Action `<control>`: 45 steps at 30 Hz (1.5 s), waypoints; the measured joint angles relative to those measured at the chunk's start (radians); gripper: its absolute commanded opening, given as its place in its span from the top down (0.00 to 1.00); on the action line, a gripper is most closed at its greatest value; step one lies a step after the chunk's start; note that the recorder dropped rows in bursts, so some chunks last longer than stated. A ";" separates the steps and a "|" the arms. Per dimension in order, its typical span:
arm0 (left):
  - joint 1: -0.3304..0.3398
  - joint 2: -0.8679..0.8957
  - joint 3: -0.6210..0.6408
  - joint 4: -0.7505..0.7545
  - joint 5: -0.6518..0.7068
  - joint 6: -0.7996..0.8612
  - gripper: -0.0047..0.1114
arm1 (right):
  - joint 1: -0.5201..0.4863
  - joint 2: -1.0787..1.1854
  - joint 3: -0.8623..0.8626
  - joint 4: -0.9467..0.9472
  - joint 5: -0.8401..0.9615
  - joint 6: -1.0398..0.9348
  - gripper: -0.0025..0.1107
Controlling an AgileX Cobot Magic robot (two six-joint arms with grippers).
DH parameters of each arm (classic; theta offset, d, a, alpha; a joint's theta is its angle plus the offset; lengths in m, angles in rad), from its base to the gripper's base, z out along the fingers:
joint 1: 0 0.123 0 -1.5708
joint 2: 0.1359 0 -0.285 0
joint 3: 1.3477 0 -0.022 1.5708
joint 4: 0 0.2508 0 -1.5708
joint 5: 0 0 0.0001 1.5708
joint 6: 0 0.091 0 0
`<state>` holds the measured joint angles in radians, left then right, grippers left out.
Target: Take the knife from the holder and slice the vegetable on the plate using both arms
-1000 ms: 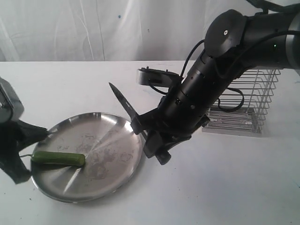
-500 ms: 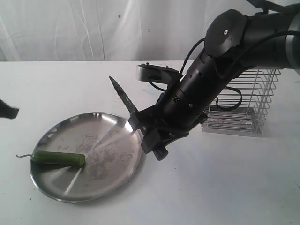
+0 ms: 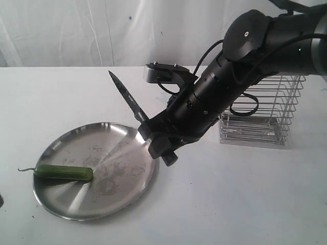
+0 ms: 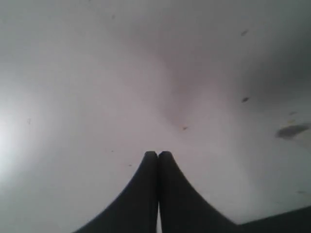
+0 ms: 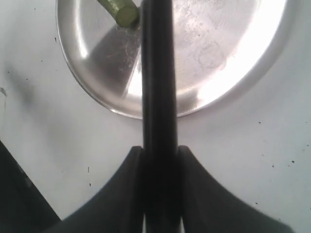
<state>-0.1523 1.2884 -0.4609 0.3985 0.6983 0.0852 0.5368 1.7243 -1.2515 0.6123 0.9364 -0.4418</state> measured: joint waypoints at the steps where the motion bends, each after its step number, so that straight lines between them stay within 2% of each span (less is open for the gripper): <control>1: -0.003 -0.014 -0.072 -0.084 0.075 0.016 0.96 | 0.000 0.000 0.000 0.002 0.000 -0.010 0.98; 5: -0.003 -0.065 -0.284 -0.255 0.195 0.091 0.96 | 0.000 0.000 0.000 0.006 0.004 -0.016 0.98; 7: -0.003 -0.096 -0.393 -0.367 0.162 0.250 0.96 | 0.000 0.000 0.000 0.006 0.004 -0.013 0.98; 9: -0.004 -0.110 -0.441 -0.472 0.060 0.454 0.96 | 0.000 0.000 0.000 0.008 0.001 0.012 0.98; 12: -0.006 -0.081 -0.455 -0.595 -0.058 0.815 0.96 | 0.000 0.000 0.000 0.008 -0.016 0.048 0.98; 14: -0.008 -0.039 -0.442 -0.627 -0.073 1.018 0.96 | 0.000 0.000 0.000 0.008 -0.023 0.070 0.98; 17: -0.008 0.038 -0.400 -0.642 -0.084 1.162 0.96 | 0.000 0.000 0.000 -0.005 -0.037 0.104 0.98; 21: -0.008 0.095 -0.353 -0.643 -0.126 1.269 0.89 | -0.010 0.000 0.000 -0.051 -0.044 0.146 0.98; 23: -0.008 0.106 -0.346 -0.650 -0.154 1.338 0.81 | -0.022 0.000 0.000 -0.054 -0.031 0.154 0.98; 29: -0.008 0.177 -0.346 -0.779 -0.281 1.420 0.48 | -0.050 0.000 0.000 -0.063 0.045 0.154 0.98; 31: -0.008 0.216 -0.346 -0.794 -0.304 1.426 0.42 | -0.050 0.000 0.000 -0.063 0.057 0.155 0.98; 45: -0.008 0.369 -0.346 -0.799 -0.504 1.437 0.40 | -0.050 -0.031 0.000 -0.036 0.118 0.158 0.98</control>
<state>-0.1605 1.6573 -0.8067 -0.4004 0.1947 1.5220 0.4873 1.6936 -1.2515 0.5761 1.0546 -0.2836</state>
